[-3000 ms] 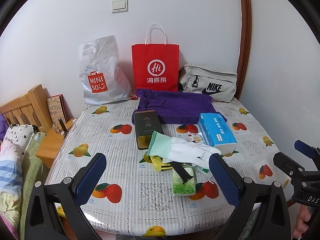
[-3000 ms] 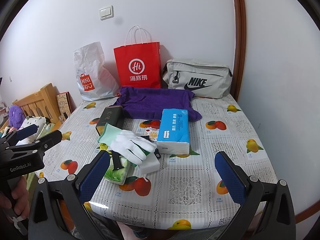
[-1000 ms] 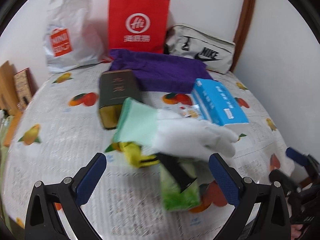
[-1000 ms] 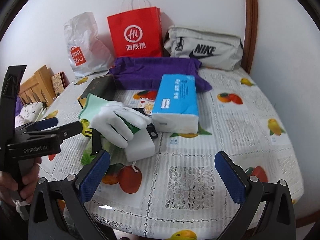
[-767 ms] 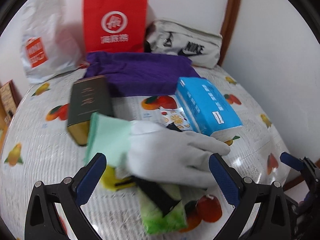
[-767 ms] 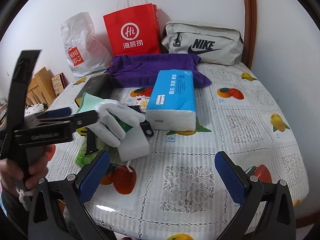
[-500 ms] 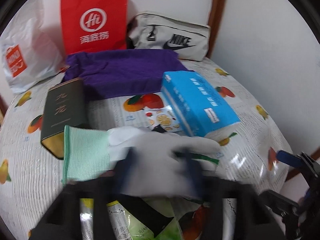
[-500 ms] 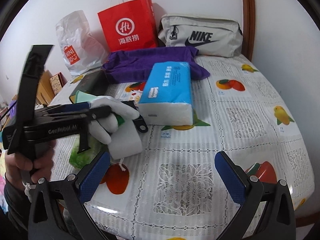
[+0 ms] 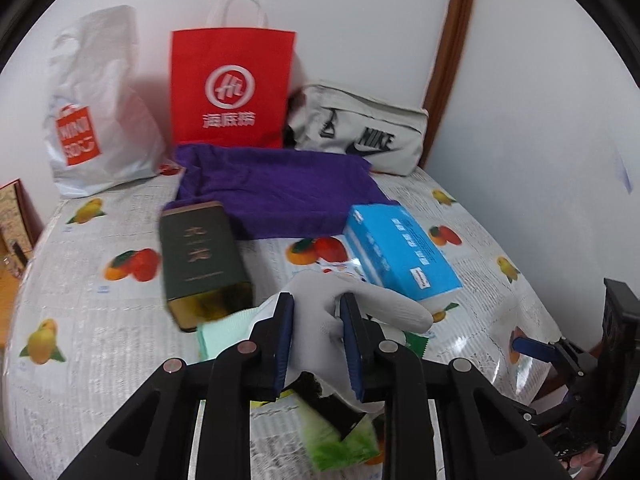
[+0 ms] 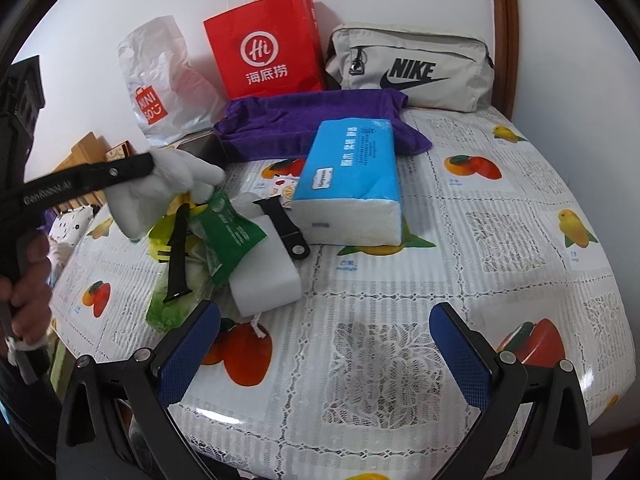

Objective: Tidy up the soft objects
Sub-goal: 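Lift the glove with the left gripper while the right gripper grasps the green snack packet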

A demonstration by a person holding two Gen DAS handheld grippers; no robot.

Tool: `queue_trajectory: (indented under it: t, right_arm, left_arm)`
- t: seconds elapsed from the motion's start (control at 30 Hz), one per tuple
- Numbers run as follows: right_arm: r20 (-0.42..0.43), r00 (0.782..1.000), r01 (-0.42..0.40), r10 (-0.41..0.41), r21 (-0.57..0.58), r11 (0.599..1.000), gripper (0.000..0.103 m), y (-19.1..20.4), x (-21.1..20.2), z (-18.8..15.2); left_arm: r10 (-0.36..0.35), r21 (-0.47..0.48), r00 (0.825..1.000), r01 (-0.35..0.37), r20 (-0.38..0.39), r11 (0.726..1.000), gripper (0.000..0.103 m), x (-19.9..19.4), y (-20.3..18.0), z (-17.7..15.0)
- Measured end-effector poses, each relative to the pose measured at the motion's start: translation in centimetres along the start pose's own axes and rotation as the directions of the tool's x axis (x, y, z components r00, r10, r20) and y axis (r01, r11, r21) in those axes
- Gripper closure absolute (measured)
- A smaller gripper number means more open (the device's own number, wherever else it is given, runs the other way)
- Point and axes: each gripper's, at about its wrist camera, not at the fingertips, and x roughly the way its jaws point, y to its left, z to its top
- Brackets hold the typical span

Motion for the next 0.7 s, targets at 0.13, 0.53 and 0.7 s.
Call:
queue_trajectory:
  t: [0.13,0.53,0.7]
  right_arm:
    - [0.001,1.0,-0.005,0.005,-0.012,1.0,0.0,0.7,-0.2,-0.1]
    - [-0.017,1.0,-0.011,0.01,-0.063,0.998,0.0,2.6,0.2,-0.4]
    - [-0.039,0.999,-0.008,0.005,-0.069,0.998,0.0,2.9,1.1,-0.4]
  left_arm:
    - [0.031,-0.012,0.999,-0.03,0.009,0.999,0.08,-1.7,1.2,-0.7]
    - [0.169,-0.134,0.978,-0.185,-0.122,0.974,0.08,0.8,8.9,-5.3]
    - [0.227,-0.125,0.962,-0.247,-0.154,0.961,0.051,2.3,10.3,-6.8]
